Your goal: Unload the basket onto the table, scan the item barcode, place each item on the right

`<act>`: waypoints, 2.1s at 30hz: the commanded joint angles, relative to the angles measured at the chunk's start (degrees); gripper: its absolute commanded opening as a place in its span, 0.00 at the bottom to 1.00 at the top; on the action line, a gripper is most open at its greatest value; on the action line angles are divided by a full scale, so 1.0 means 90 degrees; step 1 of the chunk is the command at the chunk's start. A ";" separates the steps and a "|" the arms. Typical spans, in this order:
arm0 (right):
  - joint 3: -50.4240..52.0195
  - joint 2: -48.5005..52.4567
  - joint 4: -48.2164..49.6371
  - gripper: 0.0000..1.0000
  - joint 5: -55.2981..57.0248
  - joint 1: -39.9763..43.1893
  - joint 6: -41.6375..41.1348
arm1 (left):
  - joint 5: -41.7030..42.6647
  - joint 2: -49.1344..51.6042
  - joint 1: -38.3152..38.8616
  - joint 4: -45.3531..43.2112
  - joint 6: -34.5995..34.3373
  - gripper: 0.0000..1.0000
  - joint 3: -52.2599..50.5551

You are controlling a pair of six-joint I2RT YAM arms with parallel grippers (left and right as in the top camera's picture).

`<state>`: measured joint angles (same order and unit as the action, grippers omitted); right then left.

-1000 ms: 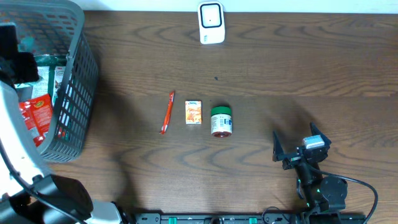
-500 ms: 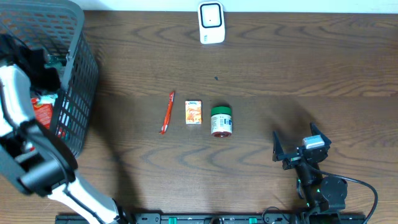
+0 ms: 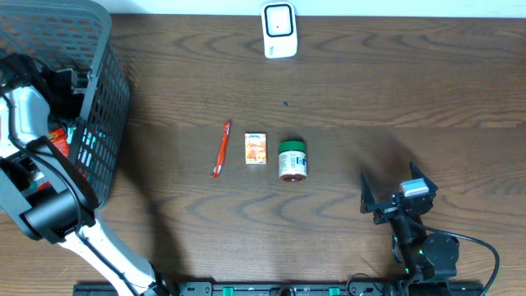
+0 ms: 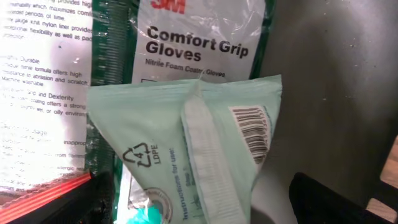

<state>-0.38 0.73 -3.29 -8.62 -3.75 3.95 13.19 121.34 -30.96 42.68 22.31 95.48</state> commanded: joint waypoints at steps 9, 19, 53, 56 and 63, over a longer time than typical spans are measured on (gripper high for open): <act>0.0007 -0.0022 -0.0022 0.99 -0.0053 0.0000 -0.0078 | -0.0726 0.1328 0.0022 0.0056 0.0075 0.89 0.0034; 0.0007 -0.0022 -0.0022 0.99 -0.0053 0.0000 -0.0078 | -0.0699 0.1469 0.0000 0.0100 -0.0012 0.92 0.0034; 0.0007 -0.0022 -0.0022 0.99 -0.0053 0.0002 -0.0078 | -0.1513 0.1676 -0.0253 0.0083 -0.0549 0.07 0.0362; 0.0007 -0.0022 -0.0022 0.99 -0.0053 0.0000 -0.0078 | -0.1270 0.1129 -0.0250 0.0078 -0.0690 0.07 0.0478; 0.0007 -0.0022 -0.0022 0.99 -0.0053 0.0000 -0.0078 | -0.1037 -0.0610 -0.0250 0.0005 -0.0753 0.07 0.0491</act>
<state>-0.38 0.73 -3.29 -8.62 -3.73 3.95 4.10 123.85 -32.64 42.96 16.36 99.53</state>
